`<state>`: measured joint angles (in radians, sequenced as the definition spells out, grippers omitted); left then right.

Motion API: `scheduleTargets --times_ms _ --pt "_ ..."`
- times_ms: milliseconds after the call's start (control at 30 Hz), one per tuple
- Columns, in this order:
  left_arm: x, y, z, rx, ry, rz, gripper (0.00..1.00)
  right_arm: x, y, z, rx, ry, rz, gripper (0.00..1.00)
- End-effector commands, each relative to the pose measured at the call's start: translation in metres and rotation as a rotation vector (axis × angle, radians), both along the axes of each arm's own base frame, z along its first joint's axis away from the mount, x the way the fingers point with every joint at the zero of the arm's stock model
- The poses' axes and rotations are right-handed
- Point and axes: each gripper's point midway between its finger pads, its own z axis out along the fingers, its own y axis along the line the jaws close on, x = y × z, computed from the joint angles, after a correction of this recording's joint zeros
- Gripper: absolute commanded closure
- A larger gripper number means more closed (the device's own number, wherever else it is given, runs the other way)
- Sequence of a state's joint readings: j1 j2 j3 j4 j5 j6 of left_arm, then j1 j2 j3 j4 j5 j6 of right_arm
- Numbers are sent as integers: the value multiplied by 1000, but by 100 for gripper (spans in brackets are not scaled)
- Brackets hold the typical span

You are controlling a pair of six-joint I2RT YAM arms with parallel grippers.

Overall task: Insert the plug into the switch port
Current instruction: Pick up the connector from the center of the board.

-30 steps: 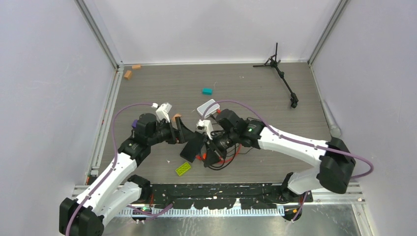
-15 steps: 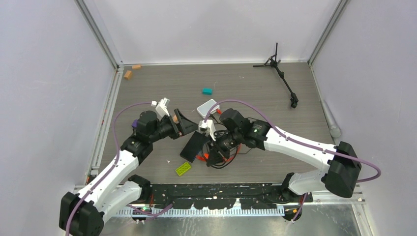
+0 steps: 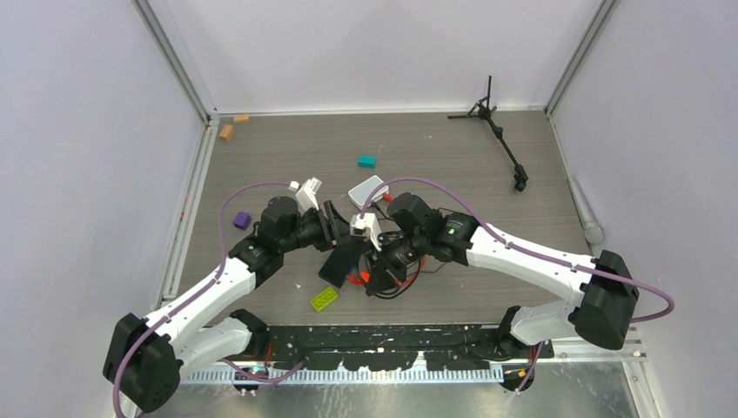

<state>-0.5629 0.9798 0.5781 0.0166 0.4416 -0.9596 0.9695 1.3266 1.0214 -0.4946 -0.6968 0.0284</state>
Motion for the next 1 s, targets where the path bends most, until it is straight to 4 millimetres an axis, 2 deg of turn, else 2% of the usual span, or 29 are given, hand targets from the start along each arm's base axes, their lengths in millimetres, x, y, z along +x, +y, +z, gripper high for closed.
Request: scheduleTargets --times_ms 0,267,467,500,567,600,667,800,967 --pt "4 -2 11 -21 -76 -7 63 4 10 15 49 -44 15 99" --pt "2 -1 15 -23 -99 -16 99 5 3 11 36 -67 -5 97" --pt "0 -2 15 -24 -106 -30 100 6 -1 11 32 -86 -21 96" --pt "0 -3 16 -23 -107 -34 92 6 -2 11 29 -85 -23 96" --pt "0 -4 17 -15 -98 -44 67 6 -3 9 16 -80 -24 96" --pt "0 -4 17 -11 -93 -47 58 6 -3 9 11 -76 -24 96" --pt "0 -5 17 -8 -86 -52 46 6 -3 8 2 -70 -23 96" --pt "-1 -6 11 16 -76 -60 42 8 -2 5 -2 -86 -11 96" --pt "-8 -14 5 20 -69 -92 48 11 0 6 -3 -94 -15 96"
